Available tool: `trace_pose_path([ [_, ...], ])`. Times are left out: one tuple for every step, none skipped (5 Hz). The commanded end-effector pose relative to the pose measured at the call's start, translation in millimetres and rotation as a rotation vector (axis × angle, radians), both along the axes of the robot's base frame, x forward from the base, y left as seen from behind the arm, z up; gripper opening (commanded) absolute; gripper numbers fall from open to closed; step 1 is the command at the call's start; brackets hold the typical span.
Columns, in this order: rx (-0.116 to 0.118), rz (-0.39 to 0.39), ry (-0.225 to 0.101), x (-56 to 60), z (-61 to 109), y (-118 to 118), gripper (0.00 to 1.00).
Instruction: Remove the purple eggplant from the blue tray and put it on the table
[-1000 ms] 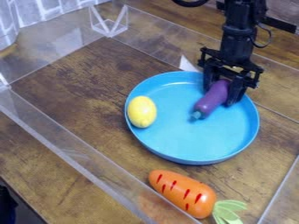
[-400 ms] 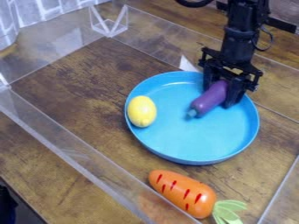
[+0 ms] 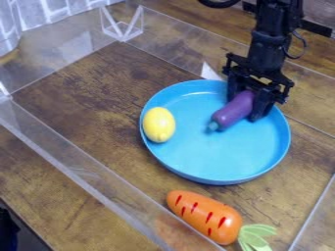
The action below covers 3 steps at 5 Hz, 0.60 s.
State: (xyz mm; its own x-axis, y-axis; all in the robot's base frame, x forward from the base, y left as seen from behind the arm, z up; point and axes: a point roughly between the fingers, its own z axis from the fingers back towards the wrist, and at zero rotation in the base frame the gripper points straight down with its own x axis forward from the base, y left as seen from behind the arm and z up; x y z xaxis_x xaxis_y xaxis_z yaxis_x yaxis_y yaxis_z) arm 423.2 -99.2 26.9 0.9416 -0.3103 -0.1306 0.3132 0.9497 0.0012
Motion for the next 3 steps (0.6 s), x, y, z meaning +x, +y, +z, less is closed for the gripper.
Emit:
trace_pose_path([
  [0.011, -0.006, -0.038, 1.5, 26.5, -0.1, 0.00],
  [0.026, -0.006, -0.031, -0.6, 32.9, 1.5, 0.00],
  [0.043, -0.004, -0.024, -2.9, 39.7, 3.6, 0.00],
])
